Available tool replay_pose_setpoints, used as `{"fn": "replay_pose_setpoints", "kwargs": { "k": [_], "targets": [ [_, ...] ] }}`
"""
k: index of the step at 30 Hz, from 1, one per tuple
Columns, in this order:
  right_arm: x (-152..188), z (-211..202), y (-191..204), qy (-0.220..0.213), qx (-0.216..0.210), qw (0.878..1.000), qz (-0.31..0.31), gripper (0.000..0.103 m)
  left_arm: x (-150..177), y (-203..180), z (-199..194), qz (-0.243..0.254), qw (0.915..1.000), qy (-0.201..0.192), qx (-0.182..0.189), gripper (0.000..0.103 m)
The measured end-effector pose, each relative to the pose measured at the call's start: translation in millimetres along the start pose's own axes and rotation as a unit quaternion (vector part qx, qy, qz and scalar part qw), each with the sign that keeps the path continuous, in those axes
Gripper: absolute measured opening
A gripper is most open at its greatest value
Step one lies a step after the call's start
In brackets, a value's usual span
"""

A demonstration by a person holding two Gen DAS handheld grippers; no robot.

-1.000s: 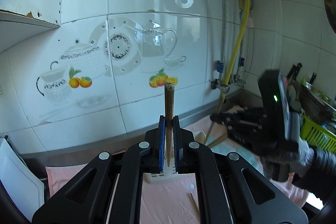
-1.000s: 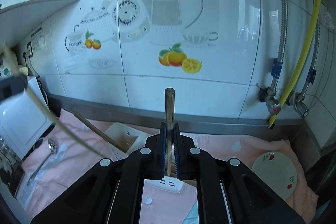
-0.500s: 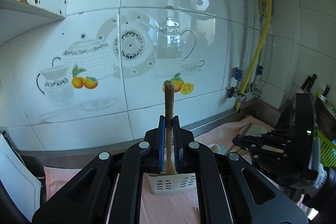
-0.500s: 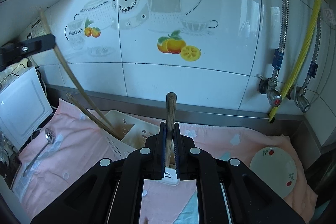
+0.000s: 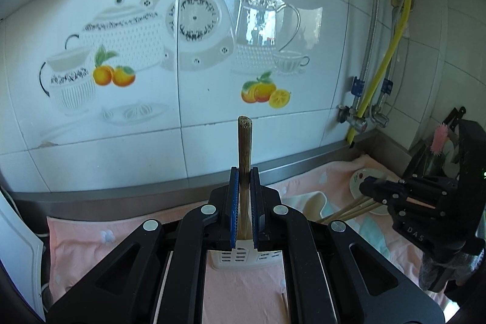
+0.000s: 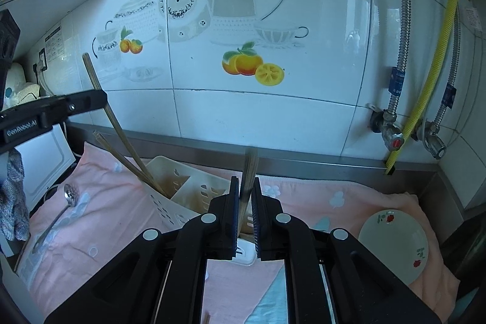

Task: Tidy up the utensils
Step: 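Lower the chopstick into the holder with the left tool while the right tool lowers its chopstick, then open the left tool over the holder while the right tool releases its chopstick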

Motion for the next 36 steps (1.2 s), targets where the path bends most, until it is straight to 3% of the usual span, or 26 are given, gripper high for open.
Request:
{"fn": "replay_pose_setpoints", "kwargs": {
  "k": [6,20,30,34,36],
  "targets": [
    [-1,-2,1,-0.003,-0.001,1.000,-0.002,0.010,10,3,6,-0.005,0.9999,0.011,0.002,0.006],
    [-7,-21,1,-0.024,0.006,1.000,-0.013,0.030,25,8,16,-0.015,0.9992,0.038,0.006,0.006],
    [-6,-32,2,-0.035,0.008,0.999,-0.017,0.035,33,14,18,-0.022,0.9985,0.051,0.001,0.006],
    [-4,-37,2,-0.039,0.008,0.999,-0.018,0.038,37,14,16,-0.021,0.9983,0.054,0.002,0.009],
    [-3,-40,2,-0.040,0.007,0.999,-0.017,0.042,38,13,15,-0.021,0.9983,0.054,0.001,0.015]
  ]
}}
Point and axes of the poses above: each gripper's, at about its wrist camera, not at the fingertips, and z roughly the way its jaws point, y to its left, x to its underside, the point moved 7 cm from there along z, roughly the way its jaws point, and after that the axes turned 15 degrees about x, right-handed, at the moved point
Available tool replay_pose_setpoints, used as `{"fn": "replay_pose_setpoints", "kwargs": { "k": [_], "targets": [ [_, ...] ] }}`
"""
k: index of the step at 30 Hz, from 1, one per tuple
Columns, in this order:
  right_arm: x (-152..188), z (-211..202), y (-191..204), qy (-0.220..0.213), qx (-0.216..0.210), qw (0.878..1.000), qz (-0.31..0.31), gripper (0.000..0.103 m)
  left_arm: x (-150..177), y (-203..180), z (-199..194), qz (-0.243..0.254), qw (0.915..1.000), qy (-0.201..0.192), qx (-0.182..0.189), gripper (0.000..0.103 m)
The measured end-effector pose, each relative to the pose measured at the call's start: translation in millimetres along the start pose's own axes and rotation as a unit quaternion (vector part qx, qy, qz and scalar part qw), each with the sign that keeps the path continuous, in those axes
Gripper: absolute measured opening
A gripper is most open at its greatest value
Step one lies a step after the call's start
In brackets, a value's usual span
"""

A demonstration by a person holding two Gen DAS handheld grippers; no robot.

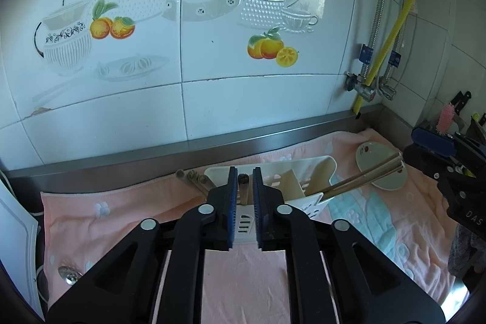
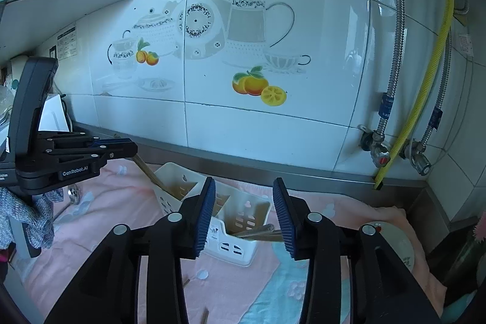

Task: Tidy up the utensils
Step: 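Open the left tool over the holder while the right tool releases its chopstick, then move both open tools down to the last two chopsticks on the towel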

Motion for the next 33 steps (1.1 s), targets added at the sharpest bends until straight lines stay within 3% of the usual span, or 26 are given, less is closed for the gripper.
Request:
{"fn": "replay_pose_setpoints", "kwargs": {
  "k": [2,6,8,12,22,33],
  "targets": [
    [1,-4,-1,-0.004,0.001,1.000,0.001,0.045,2,-1,-2,0.001,1.0000,-0.002,-0.002,0.032],
    [3,-13,-2,-0.008,0.002,1.000,0.003,0.050,6,-5,-10,0.003,1.0000,-0.008,-0.004,0.040],
    [5,-18,-3,-0.011,0.003,1.000,0.004,0.052,8,-7,-15,0.005,0.9999,-0.013,-0.006,0.051],
    [9,-30,-6,-0.018,0.001,1.000,0.009,0.058,14,-12,-26,0.011,0.9997,-0.020,-0.011,0.063],
    [28,-67,-7,-0.029,-0.010,0.999,0.021,0.065,43,-22,-55,0.019,0.9991,-0.028,-0.027,0.083],
    [81,-109,-4,-0.028,-0.007,0.999,0.014,0.074,92,-39,-84,0.027,0.9981,-0.033,-0.043,0.093]
  ]
}}
Point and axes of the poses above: each gripper's, at about its wrist camera, not at the fingertips, and z roughly the way its jaws point, y to its left, x to its underside, the point moved 7 cm from there along z, roughly the way its jaws point, and after that the axes turned 15 degrees about x, right-handed, at the moved point
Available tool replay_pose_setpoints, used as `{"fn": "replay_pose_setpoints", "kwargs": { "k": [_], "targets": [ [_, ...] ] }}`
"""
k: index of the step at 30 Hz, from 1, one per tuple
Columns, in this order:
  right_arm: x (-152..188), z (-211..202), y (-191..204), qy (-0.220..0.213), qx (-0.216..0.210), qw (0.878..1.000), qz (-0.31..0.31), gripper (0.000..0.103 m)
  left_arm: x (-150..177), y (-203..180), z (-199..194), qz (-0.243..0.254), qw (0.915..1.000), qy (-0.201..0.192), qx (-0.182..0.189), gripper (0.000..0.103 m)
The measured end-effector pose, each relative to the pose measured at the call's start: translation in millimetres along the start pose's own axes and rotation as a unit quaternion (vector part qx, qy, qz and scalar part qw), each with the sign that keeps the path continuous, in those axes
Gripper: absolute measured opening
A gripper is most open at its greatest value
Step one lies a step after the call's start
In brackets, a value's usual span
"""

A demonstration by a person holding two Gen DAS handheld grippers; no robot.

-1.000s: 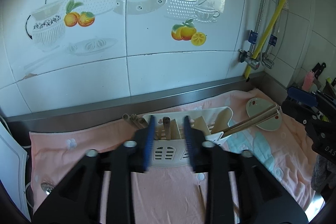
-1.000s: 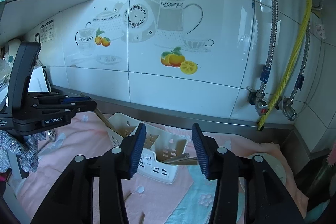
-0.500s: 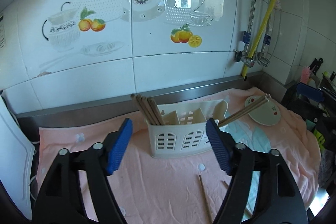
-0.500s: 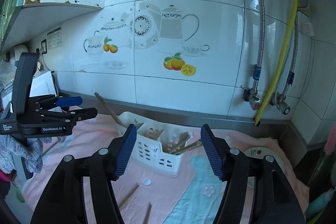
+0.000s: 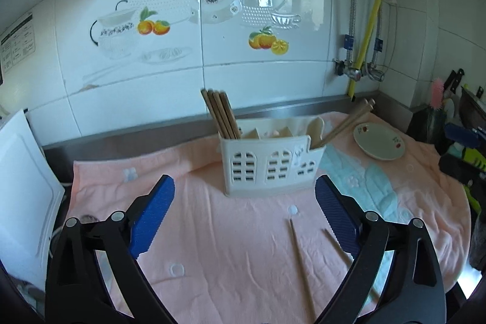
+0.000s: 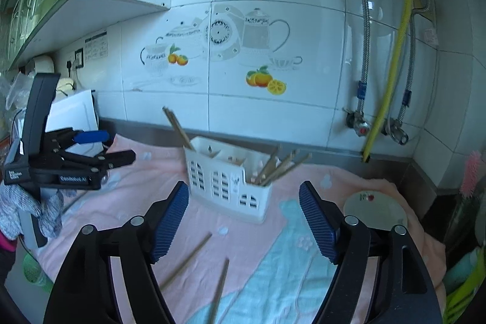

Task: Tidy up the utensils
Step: 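Move both open tools down to the last two chopsticks on the towel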

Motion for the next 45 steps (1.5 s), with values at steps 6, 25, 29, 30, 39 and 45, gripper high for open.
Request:
{"fn": "replay_pose_setpoints", "kwargs": {
  "k": [6,25,29,30,39,45],
  "targets": [
    [50,-10,4,0.029,0.001,1.000,0.001,0.074,35,-5,-13,-0.017,0.9999,0.003,0.002,0.093],
    [200,-30,31,0.124,0.004,0.991,0.045,0.074,146,0,-91,-0.052,0.9967,-0.010,-0.061,0.097],
    [209,-31,35,0.128,0.004,0.990,0.053,0.071,156,-5,-98,-0.045,0.9966,-0.010,-0.068,0.098],
    [211,-31,36,0.129,0.003,0.990,0.053,0.069,159,-7,-99,-0.043,0.9968,-0.009,-0.067,0.098],
    [223,-19,45,0.149,-0.007,0.987,0.059,0.043,173,-11,-96,-0.053,0.9965,-0.001,-0.064,0.098],
    [229,-8,50,0.163,-0.014,0.985,0.062,0.031,179,-10,-87,-0.060,0.9962,0.009,-0.063,0.098]
  ]
}}
Point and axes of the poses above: each gripper's, at about its wrist camera, not at the fingertips, and z roughly the way its jaws point, y to its left, x to its underside, the point moved 7 cm from there along z, roughly the way its jaws point, and after that the axes turned 15 degrees about x, right-handed, at the moved point
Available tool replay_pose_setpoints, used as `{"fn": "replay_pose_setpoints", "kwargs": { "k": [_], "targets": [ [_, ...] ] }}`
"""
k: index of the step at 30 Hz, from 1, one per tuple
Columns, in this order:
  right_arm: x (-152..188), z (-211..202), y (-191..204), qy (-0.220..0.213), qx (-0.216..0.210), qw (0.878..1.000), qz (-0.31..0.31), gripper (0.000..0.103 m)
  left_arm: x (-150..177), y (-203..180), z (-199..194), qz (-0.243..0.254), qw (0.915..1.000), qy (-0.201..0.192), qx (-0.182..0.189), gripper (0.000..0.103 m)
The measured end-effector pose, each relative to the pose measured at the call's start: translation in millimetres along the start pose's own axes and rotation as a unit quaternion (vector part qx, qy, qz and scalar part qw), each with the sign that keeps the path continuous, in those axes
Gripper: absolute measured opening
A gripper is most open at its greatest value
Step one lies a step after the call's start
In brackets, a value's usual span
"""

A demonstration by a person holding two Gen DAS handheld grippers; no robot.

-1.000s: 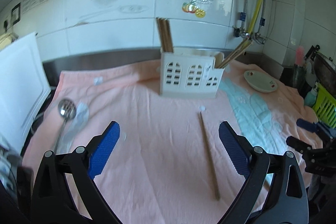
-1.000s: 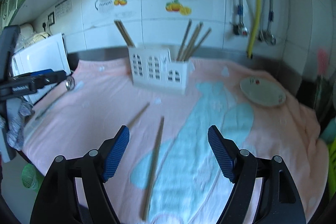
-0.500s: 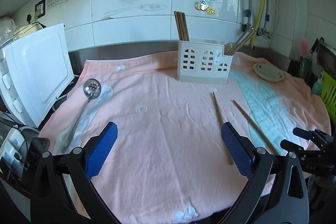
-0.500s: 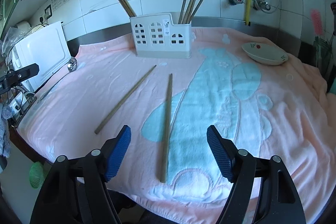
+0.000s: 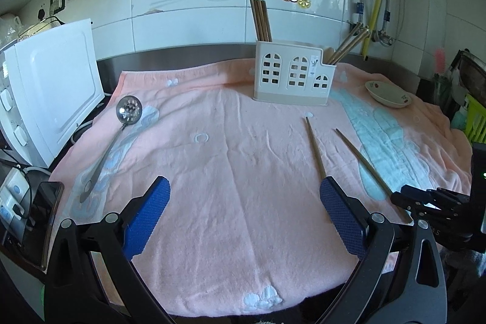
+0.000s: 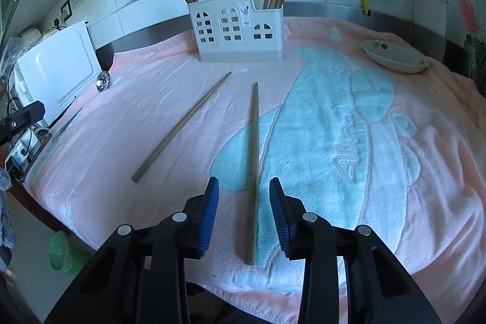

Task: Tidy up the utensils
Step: 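Move both open tools down to the last two chopsticks on the towel, then close the right tool on a wooden chopstick while the left tool grasps the other chopstick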

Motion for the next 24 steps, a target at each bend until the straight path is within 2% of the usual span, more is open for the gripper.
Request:
{"fn": "replay_pose_setpoints", "kwargs": {
  "k": [5,10,19,24],
  "targets": [
    [0,10,1,0.006,0.002,1.000,0.001,0.022,4,0,11,0.002,0.9999,0.012,0.002,0.098],
    [-1,18,3,0.013,0.006,1.000,-0.005,0.020,8,-1,23,0.001,0.9997,0.024,0.010,0.098],
    [-1,22,4,-0.002,0.035,0.999,-0.026,0.009,12,-4,48,-0.005,0.9985,0.047,0.028,0.097],
    [0,21,2,-0.007,0.037,0.999,-0.019,0.007,15,-11,59,-0.007,0.9975,0.059,0.037,0.097]
  ]
}}
Point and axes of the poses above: each gripper's, at about its wrist camera, not at the fingertips, and z roughly the way its jaws point, y to its left, x to its underside, the point moved 7 cm from there along z, roughly the way its jaws point, and after that the axes turned 15 degrees about x, right-handed, at the moved point
